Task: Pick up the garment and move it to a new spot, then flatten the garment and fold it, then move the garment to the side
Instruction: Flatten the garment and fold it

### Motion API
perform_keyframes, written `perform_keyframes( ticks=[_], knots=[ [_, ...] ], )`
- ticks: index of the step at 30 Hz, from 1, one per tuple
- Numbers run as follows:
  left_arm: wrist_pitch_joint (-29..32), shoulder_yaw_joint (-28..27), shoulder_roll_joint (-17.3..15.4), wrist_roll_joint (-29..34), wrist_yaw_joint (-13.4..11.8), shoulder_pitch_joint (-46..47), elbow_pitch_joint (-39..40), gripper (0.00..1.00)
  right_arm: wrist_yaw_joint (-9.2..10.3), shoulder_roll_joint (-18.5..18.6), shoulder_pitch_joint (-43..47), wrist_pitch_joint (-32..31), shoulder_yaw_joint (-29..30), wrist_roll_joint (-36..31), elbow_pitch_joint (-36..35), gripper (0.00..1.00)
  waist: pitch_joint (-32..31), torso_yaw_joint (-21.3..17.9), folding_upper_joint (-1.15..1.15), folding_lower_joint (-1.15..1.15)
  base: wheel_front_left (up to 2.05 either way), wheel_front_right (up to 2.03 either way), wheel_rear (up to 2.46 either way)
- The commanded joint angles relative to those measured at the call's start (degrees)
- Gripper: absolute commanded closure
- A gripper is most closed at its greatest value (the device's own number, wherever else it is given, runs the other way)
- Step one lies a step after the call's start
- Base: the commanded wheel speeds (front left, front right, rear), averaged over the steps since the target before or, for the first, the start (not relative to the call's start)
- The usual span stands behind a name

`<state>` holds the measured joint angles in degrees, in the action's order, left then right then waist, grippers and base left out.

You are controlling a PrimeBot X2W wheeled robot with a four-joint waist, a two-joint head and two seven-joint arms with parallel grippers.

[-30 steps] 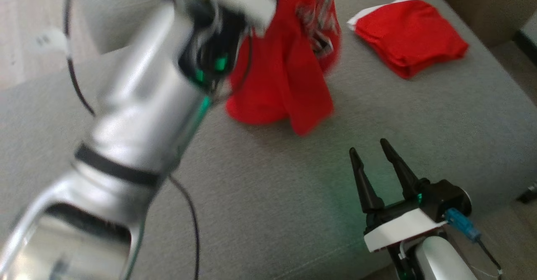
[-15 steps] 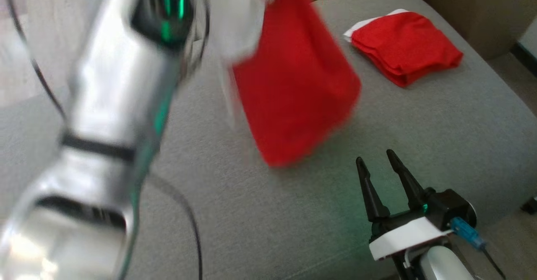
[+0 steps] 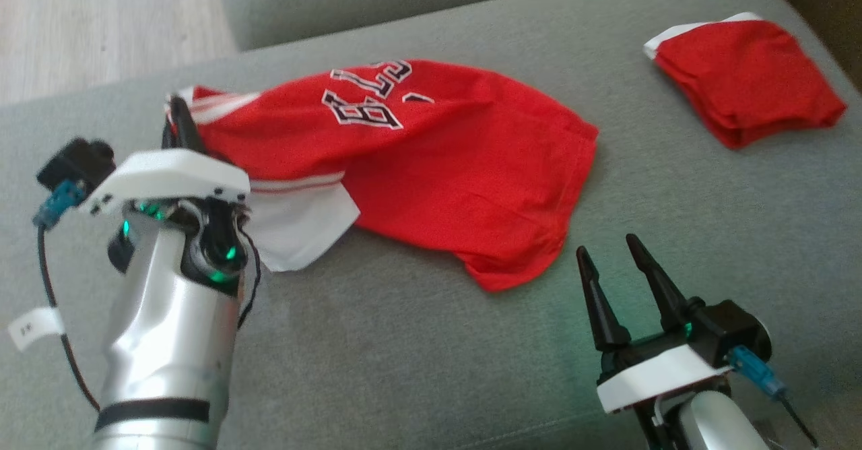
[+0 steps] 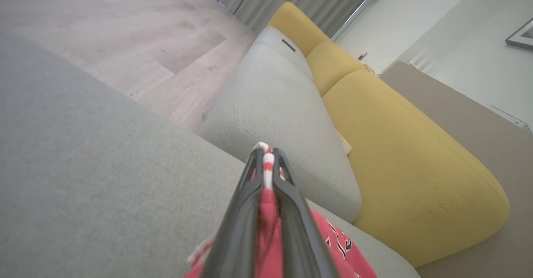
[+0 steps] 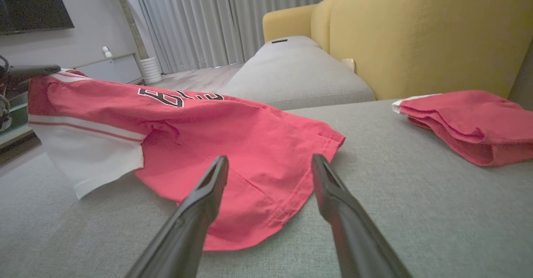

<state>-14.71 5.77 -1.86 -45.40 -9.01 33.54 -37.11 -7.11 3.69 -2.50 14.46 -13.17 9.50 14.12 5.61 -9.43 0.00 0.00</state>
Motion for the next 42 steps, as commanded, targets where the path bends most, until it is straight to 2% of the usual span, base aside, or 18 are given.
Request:
perform_keyframes(
  ticks=[1,2,4,5,6,8,11,15,18,21,25,29,33,42],
  knots=[
    [-0.3,-2.1,-1.4,2.7,1.6,4.3,2.7,1.0,-0.37,0.5,-2.2,0.5,-1.2,-0.3,-1.9,0.0,1.6,1.4,0.0,0.0,0.0,0.0,0.0],
    [-0.3,-2.1,-1.4,2.7,1.6,4.3,2.7,1.0,-0.37,0.5,-2.2,0.5,-1.2,-0.3,-1.9,0.0,1.6,1.4,0.0,0.0,0.0,0.0,0.0],
    [-0.3,-2.5,-1.4,6.5,4.8,5.7,3.6,1.0,-0.37,0.7,-2.5,0.5,-1.6,-0.4,-1.9,0.0,2.5,2.0,0.0,0.0,0.0,0.0,0.0],
    [-0.3,-2.0,-1.3,8.4,6.5,6.1,3.5,0.07,-0.37,0.8,-2.6,0.5,-1.9,-0.4,-1.8,0.0,2.9,2.2,0.0,0.0,0.0,0.0,0.0],
    [-0.3,-1.5,-1.3,10.4,8.1,6.5,3.4,0.0,-0.37,0.9,-2.8,0.5,-2.3,-0.4,-1.8,0.0,3.3,2.4,0.0,0.0,0.0,0.0,0.0],
    [-0.3,-0.8,-1.3,14.7,9.9,6.7,3.1,0.0,-0.37,1.0,-3.1,0.5,-2.7,-0.4,-1.9,0.0,3.9,2.7,0.0,0.0,0.0,0.0,0.0],
    [-0.3,-0.5,-1.1,20.7,10.8,4.8,5.5,0.0,-0.37,1.4,-3.1,0.5,-2.5,-0.3,-2.2,0.0,4.1,3.4,0.0,0.0,0.0,0.0,0.0],
    [-0.3,0.1,-1.1,29.2,10.3,-2.6,16.1,0.0,-0.37,2.0,-2.3,0.5,-1.8,-0.5,-2.2,0.0,3.8,4.7,0.0,0.0,0.0,0.0,0.0],
    [-0.3,0.2,-1.0,30.3,8.1,-11.0,24.3,0.0,-0.37,2.0,-1.6,0.5,-1.6,-0.5,-2.0,0.0,3.2,5.6,0.0,0.0,0.0,0.0,0.0],
    [-0.3,2.3,-1.0,28.4,7.3,-19.0,26.2,0.0,-0.37,1.9,-1.1,0.5,-1.9,-0.4,-1.9,0.0,2.7,6.4,0.0,0.0,0.0,0.0,0.0],
    [-0.3,6.3,-1.0,29.3,8.0,-23.5,21.7,0.0,-0.37,1.9,-1.0,0.5,-2.8,-0.3,-1.8,0.0,2.3,6.8,0.0,0.0,0.0,0.0,0.0],
    [-0.3,7.6,-1.0,31.5,6.8,-20.9,13.7,0.0,-0.37,2.8,-1.4,0.5,-3.6,-0.1,-2.1,0.0,2.9,5.9,0.0,0.0,0.0,0.0,0.0],
    [-0.3,5.8,-1.0,33.2,5.1,-17.5,7.8,0.0,-0.37,3.6,-1.7,0.5,-3.6,-0.3,-2.3,0.0,4.1,4.4,0.0,0.0,0.0,0.0,0.0],
    [-0.3,0.2,-1.0,33.9,4.6,-11.1,-1.3,0.0,-0.37,4.2,-2.8,0.5,-2.5,-0.5,-3.1,0.0,8.1,2.0,0.0,0.0,0.0,0.0,0.0]
  ],
)
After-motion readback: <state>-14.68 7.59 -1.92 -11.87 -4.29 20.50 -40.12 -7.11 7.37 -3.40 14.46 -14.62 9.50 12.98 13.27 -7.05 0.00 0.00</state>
